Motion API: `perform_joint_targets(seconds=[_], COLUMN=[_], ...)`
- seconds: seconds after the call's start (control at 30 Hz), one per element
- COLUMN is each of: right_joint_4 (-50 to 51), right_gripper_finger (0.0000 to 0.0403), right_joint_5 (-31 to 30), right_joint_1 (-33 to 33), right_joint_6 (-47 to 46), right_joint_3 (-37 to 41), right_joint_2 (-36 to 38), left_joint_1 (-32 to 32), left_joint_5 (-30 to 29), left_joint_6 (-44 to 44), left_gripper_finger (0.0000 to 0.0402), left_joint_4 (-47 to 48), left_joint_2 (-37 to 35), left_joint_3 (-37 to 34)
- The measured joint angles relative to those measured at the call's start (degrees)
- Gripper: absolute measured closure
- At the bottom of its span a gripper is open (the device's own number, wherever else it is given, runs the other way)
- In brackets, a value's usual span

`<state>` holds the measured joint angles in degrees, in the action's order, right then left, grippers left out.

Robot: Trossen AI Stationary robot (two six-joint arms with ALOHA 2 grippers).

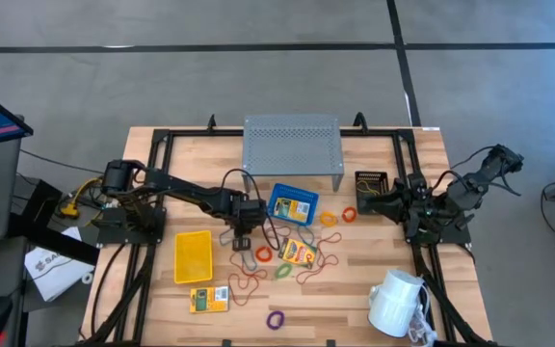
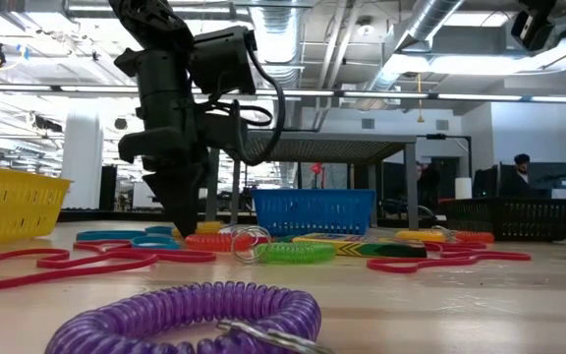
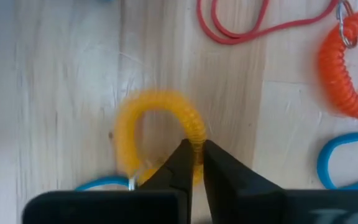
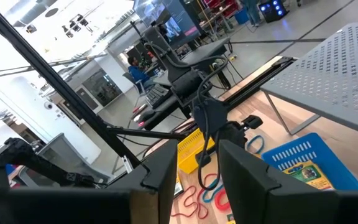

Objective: Pick & Place Office Desk Supplies
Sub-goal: Put the yellow spring keychain into the yellow bin

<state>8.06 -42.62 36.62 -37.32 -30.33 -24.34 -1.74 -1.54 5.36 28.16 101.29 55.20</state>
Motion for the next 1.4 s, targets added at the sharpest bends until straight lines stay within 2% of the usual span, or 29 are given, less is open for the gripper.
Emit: perform_joint_targets(seconds=[0.27, 0.43, 0.63, 0.87, 1.13, 1.4], right_joint_4=[-0.2, -0.4, -0.4, -0.4, -0.1, -0.7], right_gripper_finger=[0.0287, 0.0287, 0.0287, 0.0287, 0.0287, 0.0287], right_joint_5=[-0.9, -0.9, -1.0, -1.0, -1.0, -0.8], right_joint_1=[0.0, 0.0, 0.0, 0.0, -1.3, -4.1], right_joint_6=[-0.1, -0.1, 0.0, 0.3, 1.4, 1.4], right_joint_3=[0.0, 0.0, 0.0, 0.0, 0.0, 0.0], right_joint_2=[0.0, 0.0, 0.0, 0.0, 0.0, 0.0], left_joint_1=[-1.1, -1.9, -2.0, -3.2, -10.8, -19.6], left_joint_5=[-0.2, -2.5, -5.2, -2.6, 4.7, 4.8], left_joint_6=[1.5, 1.6, 4.3, 11.5, 16.7, 21.4], left_gripper_finger=[0.0396, 0.04, 0.04, 0.0401, 0.0401, 0.0401], left_joint_4=[0.4, 0.8, 3.4, 12.1, 22.2, 30.0], left_joint_2=[-1.1, -5.7, -14.5, -27.0, -36.9, -35.5], left_joint_3=[0.0, 0.1, 0.2, 0.2, 0.2, 0.2])
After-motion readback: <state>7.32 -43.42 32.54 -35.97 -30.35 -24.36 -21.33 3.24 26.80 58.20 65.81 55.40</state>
